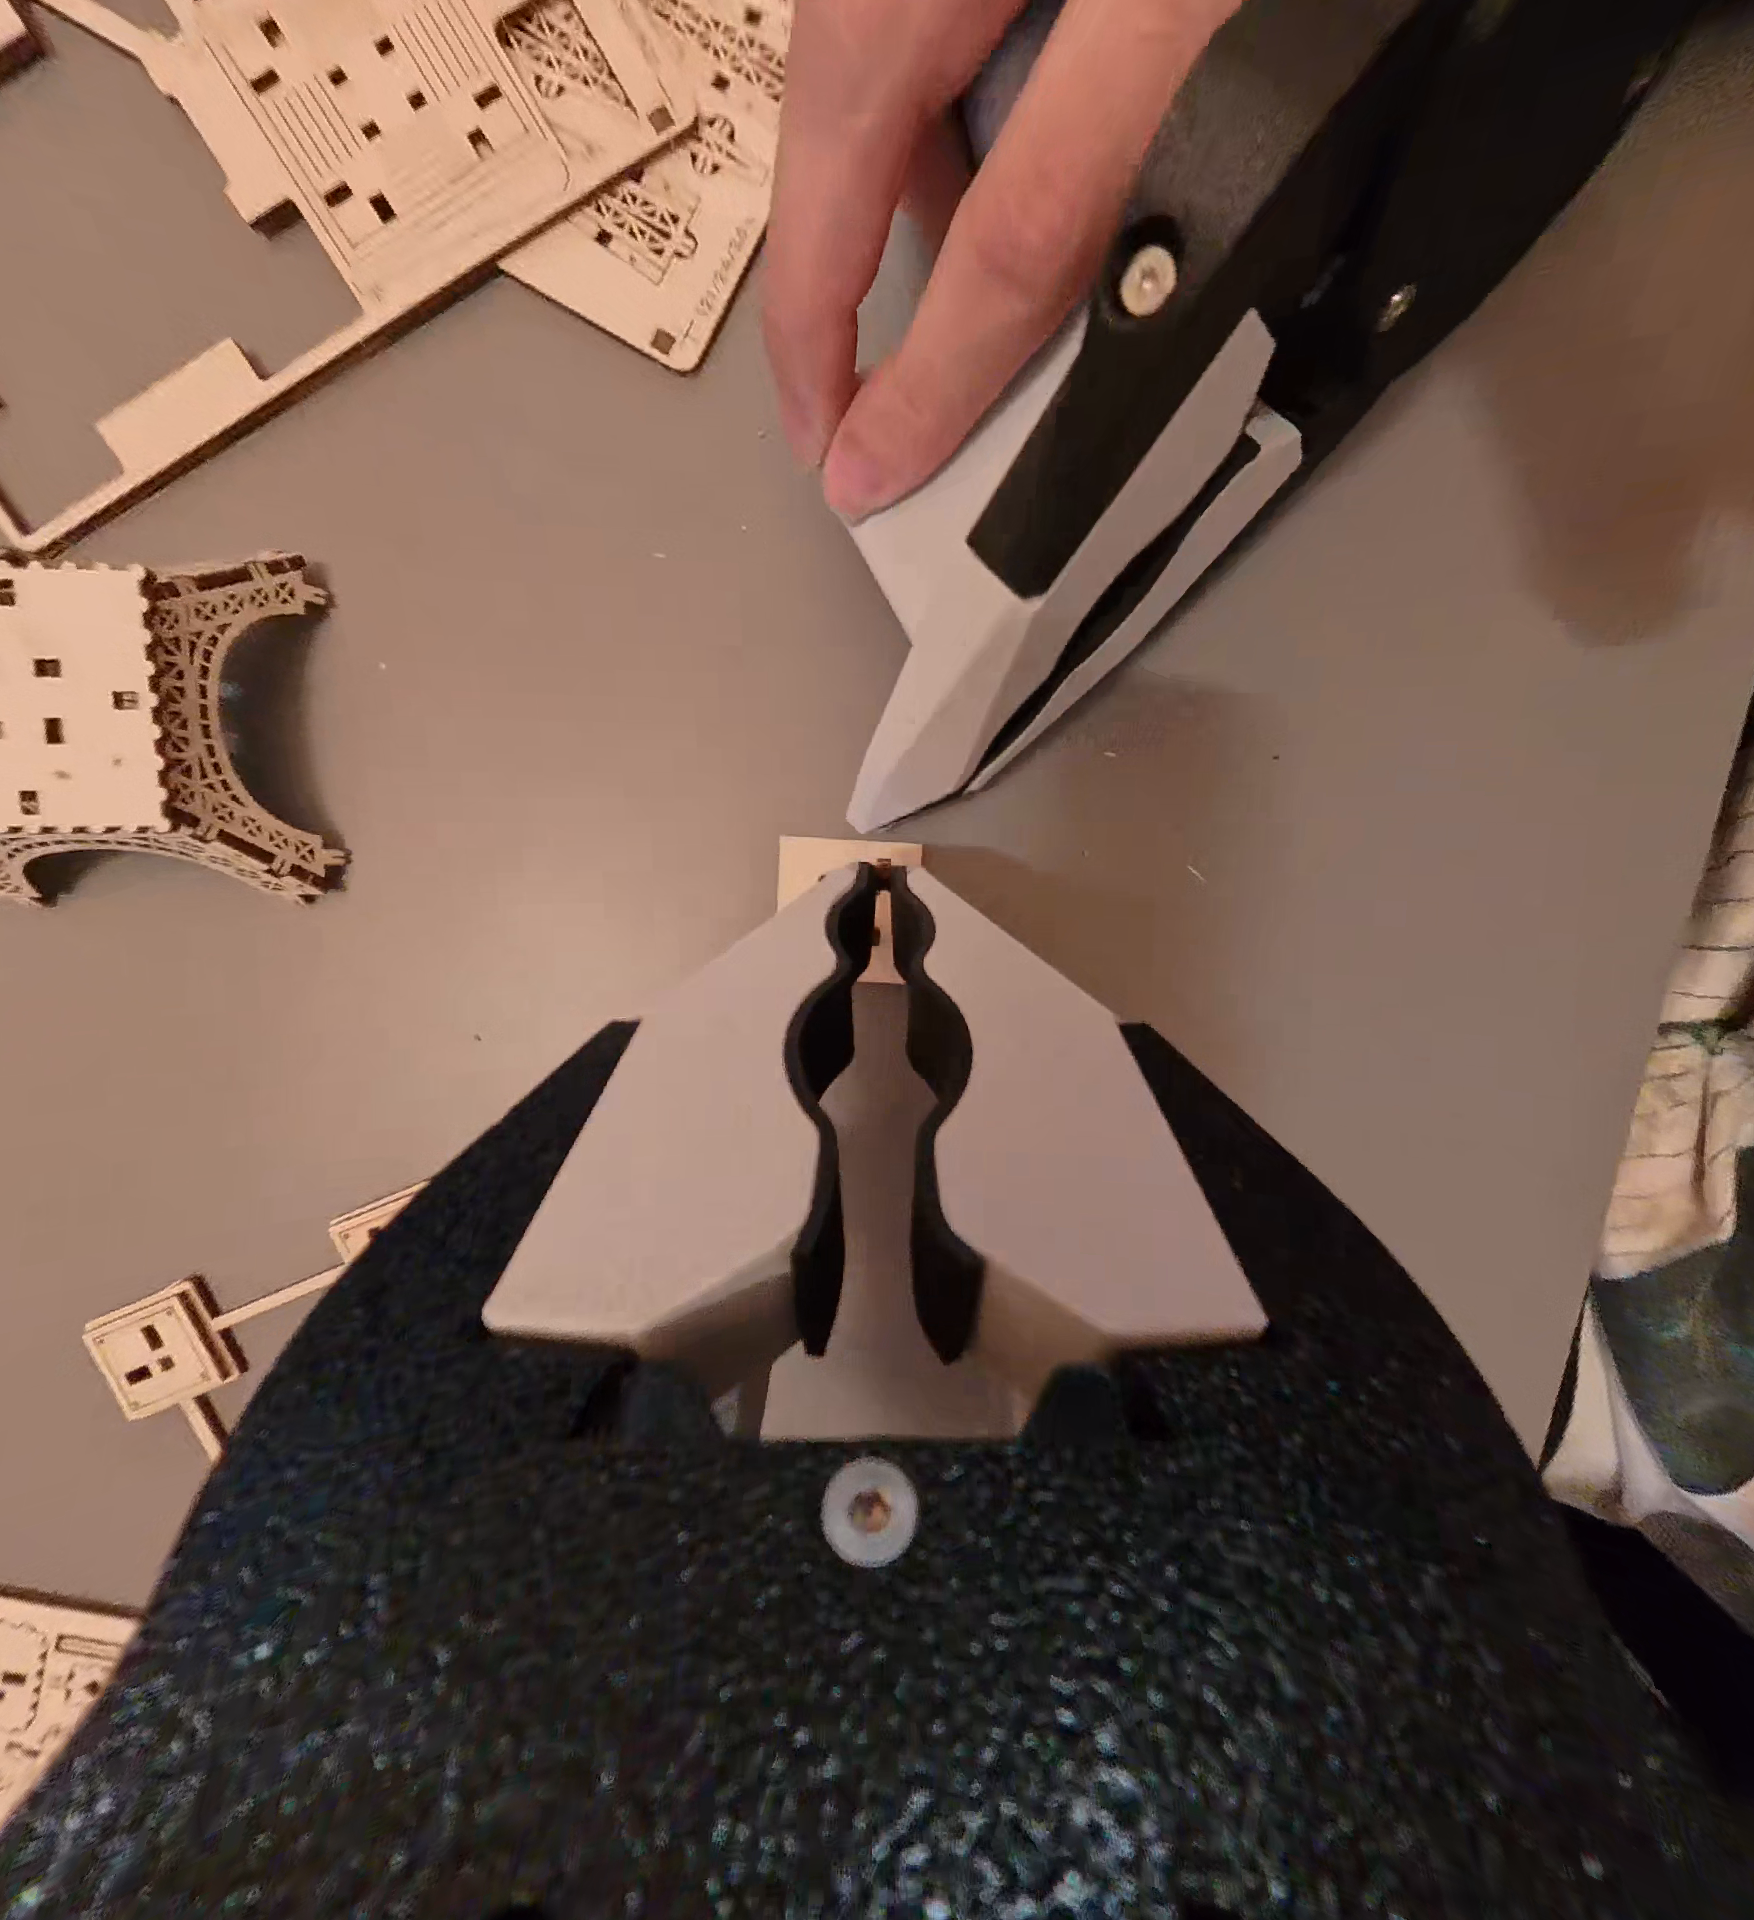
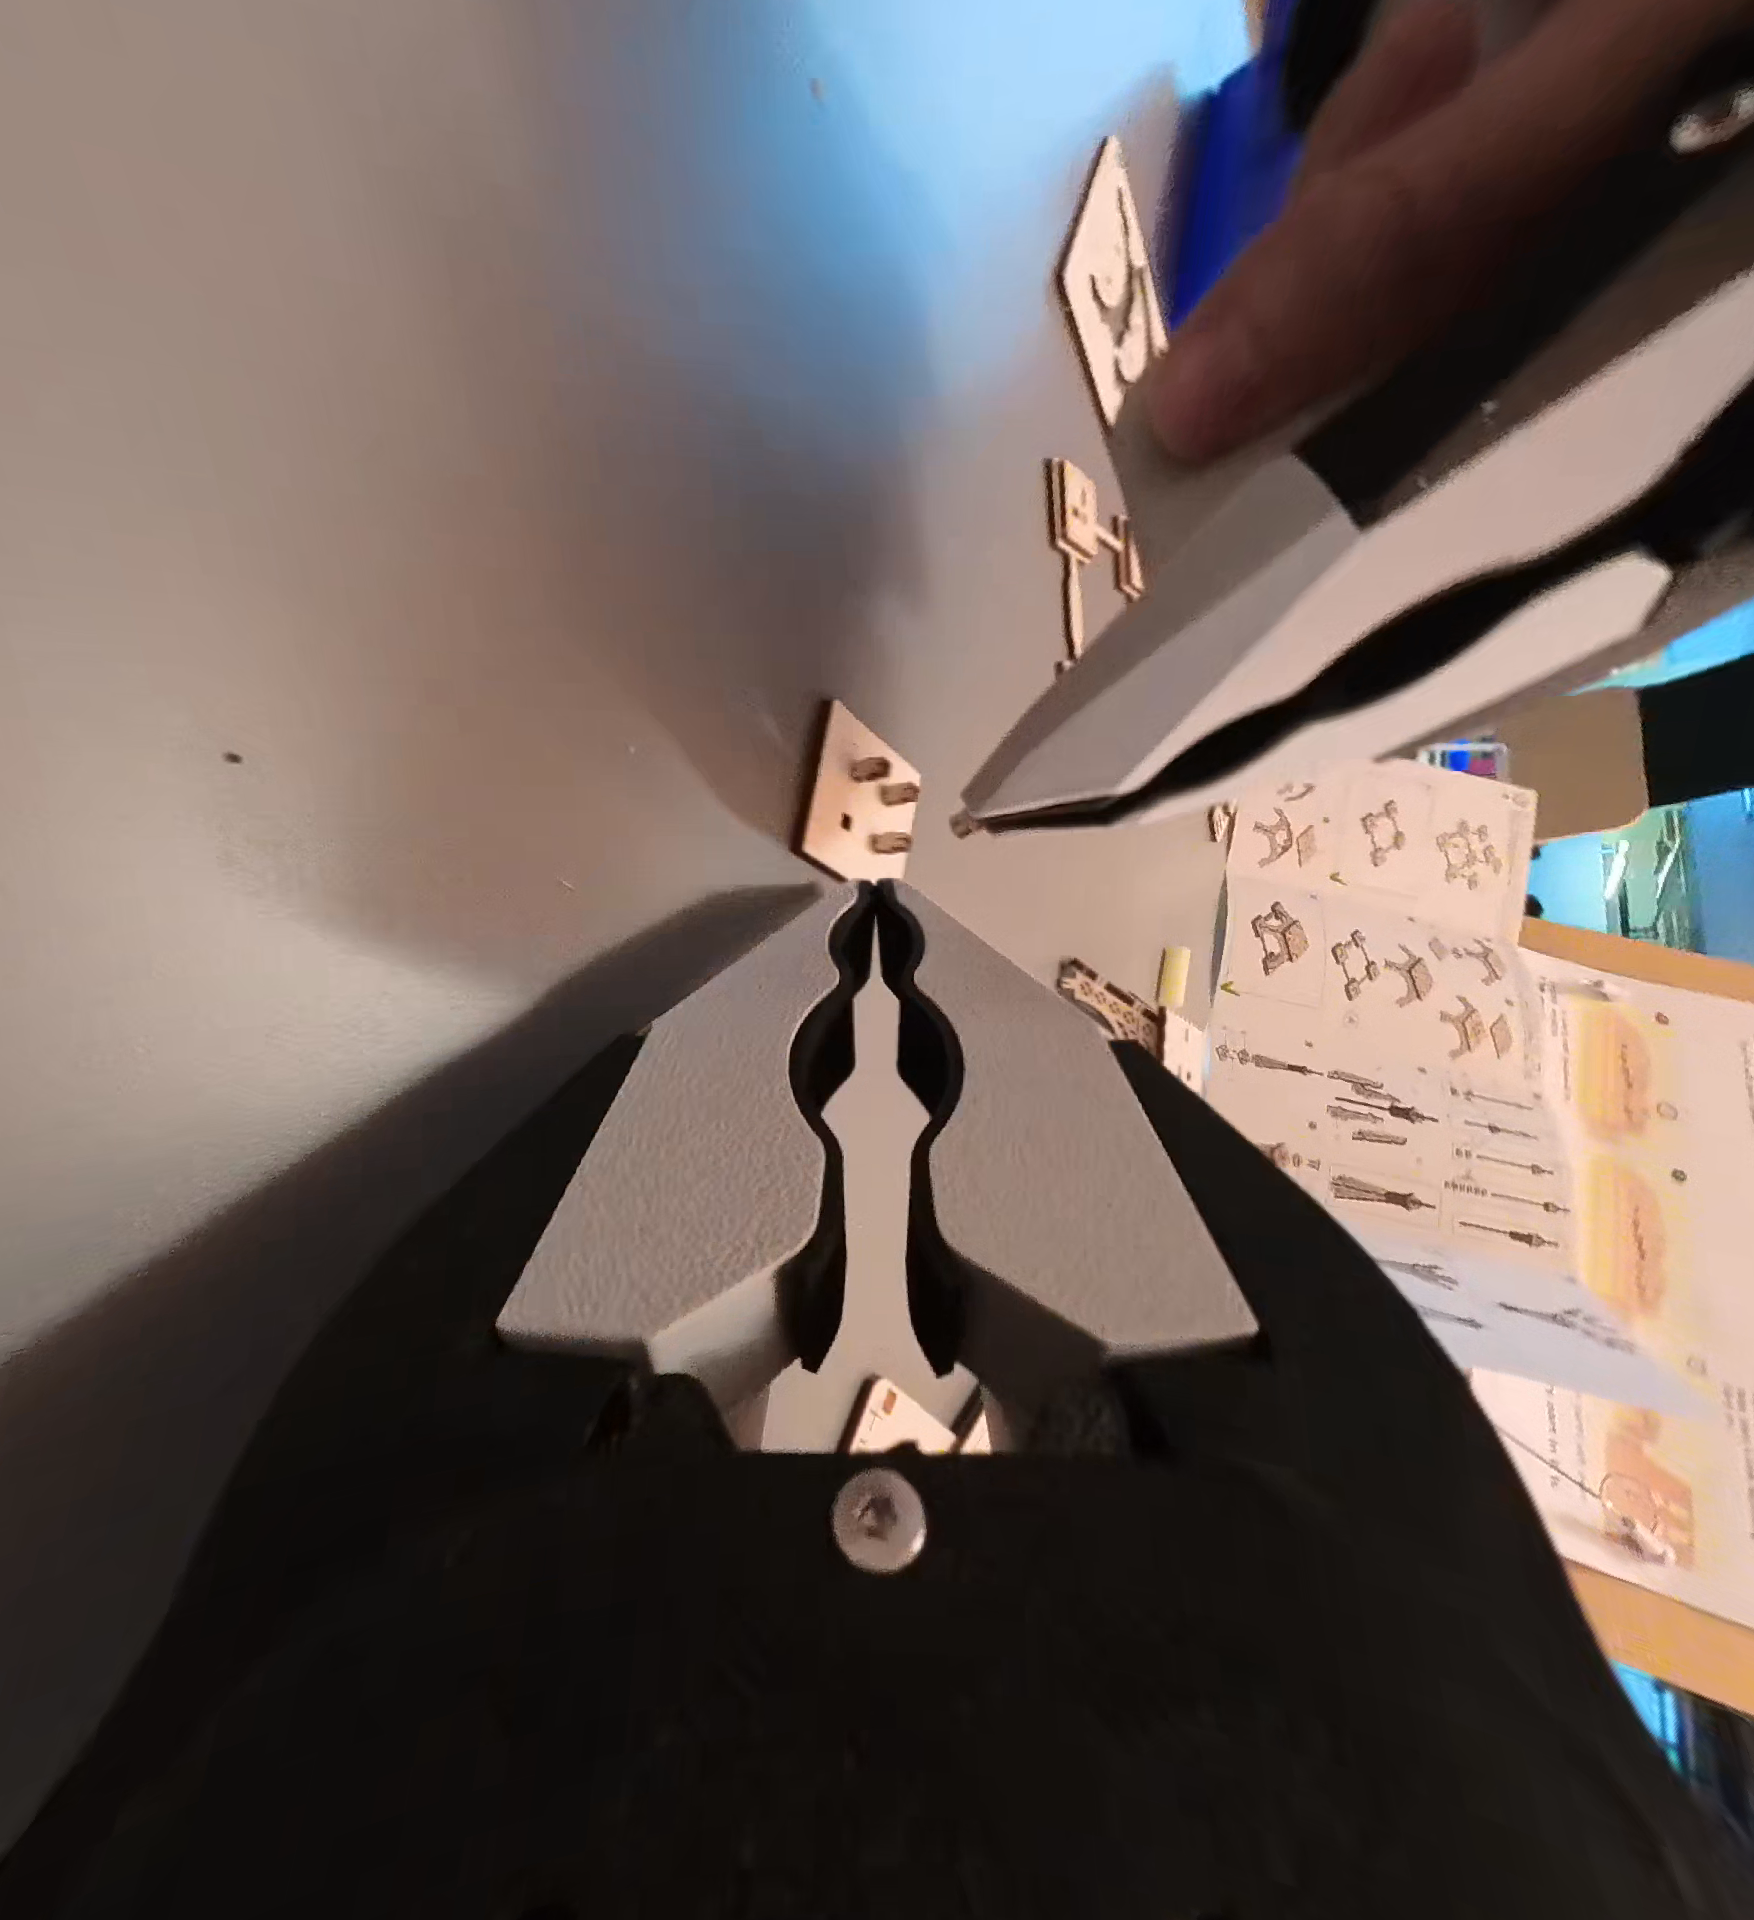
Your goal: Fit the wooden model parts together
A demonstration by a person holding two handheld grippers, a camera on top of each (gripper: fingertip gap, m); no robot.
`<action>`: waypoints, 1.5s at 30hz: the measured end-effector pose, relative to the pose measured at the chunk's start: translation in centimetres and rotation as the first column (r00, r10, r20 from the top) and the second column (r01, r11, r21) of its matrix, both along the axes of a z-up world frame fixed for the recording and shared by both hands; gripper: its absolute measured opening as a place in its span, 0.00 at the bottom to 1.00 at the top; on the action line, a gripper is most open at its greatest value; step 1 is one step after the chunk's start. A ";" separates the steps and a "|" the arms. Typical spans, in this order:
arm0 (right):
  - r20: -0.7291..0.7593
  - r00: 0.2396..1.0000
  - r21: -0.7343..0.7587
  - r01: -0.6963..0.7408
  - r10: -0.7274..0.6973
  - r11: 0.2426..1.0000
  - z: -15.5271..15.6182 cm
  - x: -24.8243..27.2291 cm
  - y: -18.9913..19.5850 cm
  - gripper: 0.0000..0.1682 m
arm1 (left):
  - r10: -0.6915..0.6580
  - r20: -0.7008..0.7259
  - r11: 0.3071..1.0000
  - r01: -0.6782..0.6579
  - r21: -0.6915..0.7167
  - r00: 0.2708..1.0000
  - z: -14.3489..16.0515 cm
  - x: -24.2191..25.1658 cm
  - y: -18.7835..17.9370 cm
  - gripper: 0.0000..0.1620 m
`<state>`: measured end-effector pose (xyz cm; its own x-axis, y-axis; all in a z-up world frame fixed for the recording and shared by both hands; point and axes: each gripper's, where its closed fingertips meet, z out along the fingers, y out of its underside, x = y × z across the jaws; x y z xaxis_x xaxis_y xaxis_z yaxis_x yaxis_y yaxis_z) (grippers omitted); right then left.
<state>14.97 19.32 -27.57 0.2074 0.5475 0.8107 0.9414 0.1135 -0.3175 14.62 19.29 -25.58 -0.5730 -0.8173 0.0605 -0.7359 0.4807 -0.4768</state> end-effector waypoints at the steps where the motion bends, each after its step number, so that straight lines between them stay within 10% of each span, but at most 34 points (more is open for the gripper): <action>1: 0.015 1.000 -0.008 -0.002 0.002 1.000 -0.3 -0.1 -0.1 0.00 | -0.002 -0.014 1.000 0.002 0.018 1.000 -0.2 0.0 0.0 0.00; 24: -0.224 0.975 -0.101 -0.017 -0.006 0.995 0.6 -1.2 -1.2 0.12 | -0.153 -0.237 0.935 0.218 0.279 0.959 -2.4 -0.7 0.9 0.00; 45: -0.466 0.877 -0.374 -0.074 -0.118 0.924 0.1 -3.1 -2.7 0.20 | -0.128 -0.221 0.955 0.180 0.234 0.967 -2.5 -0.3 0.7 0.00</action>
